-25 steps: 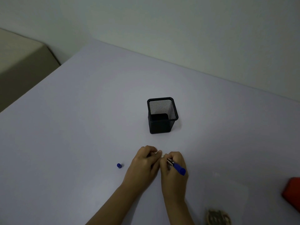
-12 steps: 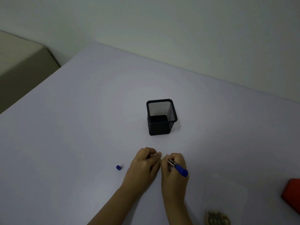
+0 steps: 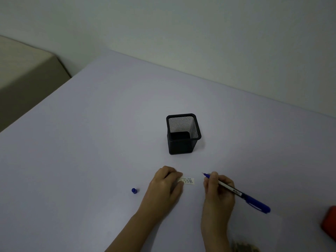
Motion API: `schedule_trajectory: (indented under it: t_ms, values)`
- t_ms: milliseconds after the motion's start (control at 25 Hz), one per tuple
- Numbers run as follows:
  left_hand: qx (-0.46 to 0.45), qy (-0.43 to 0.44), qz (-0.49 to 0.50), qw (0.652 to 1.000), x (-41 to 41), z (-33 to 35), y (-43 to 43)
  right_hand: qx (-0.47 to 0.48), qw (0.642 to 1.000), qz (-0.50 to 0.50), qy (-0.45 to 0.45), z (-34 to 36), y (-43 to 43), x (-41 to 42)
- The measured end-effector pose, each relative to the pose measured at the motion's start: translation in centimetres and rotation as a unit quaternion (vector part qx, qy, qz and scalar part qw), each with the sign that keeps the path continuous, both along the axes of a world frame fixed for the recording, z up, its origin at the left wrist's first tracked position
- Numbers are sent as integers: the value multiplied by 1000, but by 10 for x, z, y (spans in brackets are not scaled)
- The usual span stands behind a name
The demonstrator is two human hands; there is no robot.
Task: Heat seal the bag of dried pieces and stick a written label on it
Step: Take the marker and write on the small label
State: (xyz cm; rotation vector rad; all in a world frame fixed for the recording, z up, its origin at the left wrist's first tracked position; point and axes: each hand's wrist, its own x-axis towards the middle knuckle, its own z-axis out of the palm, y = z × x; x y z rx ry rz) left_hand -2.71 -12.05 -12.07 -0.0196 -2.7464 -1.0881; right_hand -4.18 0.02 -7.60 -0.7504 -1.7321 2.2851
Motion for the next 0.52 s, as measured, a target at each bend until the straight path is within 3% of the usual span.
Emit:
schedule_trajectory:
  t_ms: [240, 360, 520]
  values:
    - [53, -48, 19, 997, 3, 23, -1, -141, 985, 95, -45, 30, 10, 3]
    - [-39, 41, 94, 994, 23, 33, -21, -207, 971, 89, -76, 38, 9, 11]
    - [-198, -127, 177, 956, 58, 32, -45, -211, 969, 72, -107, 38, -2, 18]
